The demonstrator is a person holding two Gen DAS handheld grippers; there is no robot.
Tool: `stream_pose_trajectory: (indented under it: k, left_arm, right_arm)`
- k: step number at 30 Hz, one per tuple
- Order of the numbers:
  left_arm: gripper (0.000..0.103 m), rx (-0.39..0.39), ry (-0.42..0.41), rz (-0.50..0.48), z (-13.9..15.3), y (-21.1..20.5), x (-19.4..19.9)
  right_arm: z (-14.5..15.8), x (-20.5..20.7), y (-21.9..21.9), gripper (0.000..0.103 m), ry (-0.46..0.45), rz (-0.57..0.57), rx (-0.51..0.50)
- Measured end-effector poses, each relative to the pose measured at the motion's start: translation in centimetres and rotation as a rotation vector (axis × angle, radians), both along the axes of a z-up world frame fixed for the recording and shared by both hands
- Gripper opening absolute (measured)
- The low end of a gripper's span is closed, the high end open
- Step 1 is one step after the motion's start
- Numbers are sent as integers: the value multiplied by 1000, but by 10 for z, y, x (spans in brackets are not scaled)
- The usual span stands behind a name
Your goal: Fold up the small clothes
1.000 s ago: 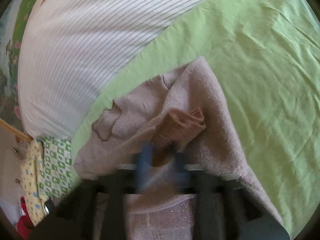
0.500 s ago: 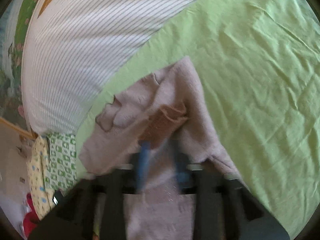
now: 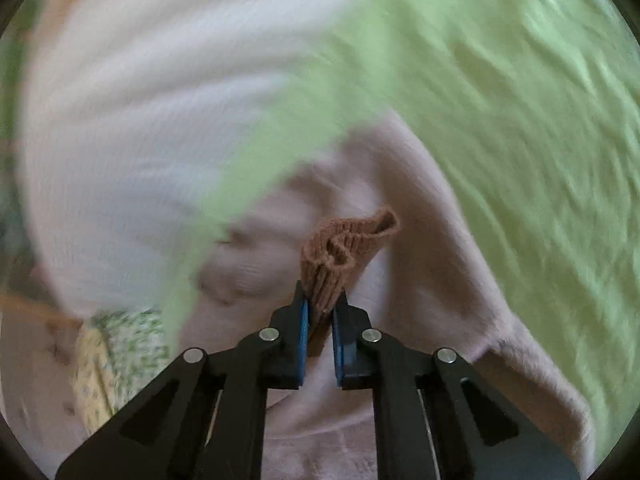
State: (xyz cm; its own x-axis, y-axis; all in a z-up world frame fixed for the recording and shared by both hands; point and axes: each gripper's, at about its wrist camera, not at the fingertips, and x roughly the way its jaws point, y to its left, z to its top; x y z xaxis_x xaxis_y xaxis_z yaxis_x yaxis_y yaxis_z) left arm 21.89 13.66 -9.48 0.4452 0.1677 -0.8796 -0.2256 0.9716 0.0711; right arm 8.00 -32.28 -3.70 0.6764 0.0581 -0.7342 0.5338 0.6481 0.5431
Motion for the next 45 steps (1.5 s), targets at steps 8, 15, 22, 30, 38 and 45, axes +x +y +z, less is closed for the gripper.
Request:
stream_pose_trajectory:
  k: [8, 15, 22, 30, 38, 45]
  left_arm:
    - [46, -42, 3, 5, -3, 5, -2]
    - [49, -80, 14, 9, 3, 14, -20]
    - [49, -202, -70, -7, 51, 12, -51]
    - [52, -567, 59, 64, 13, 4, -41]
    - [55, -761, 24, 208, -18, 47, -15]
    - [53, -748, -13, 228, -23, 46, -12]
  right_arm:
    - [-43, -33, -11, 12, 130, 170, -92]
    - [-26, -57, -14, 18, 207, 136, -173]
    - [16, -42, 4, 18, 92, 160, -217]
    - [2, 68, 125, 29, 49, 560, -100]
    - [-46, 175, 253, 51, 128, 867, -109]
    - [-100, 231, 302, 51, 267, 983, -176]
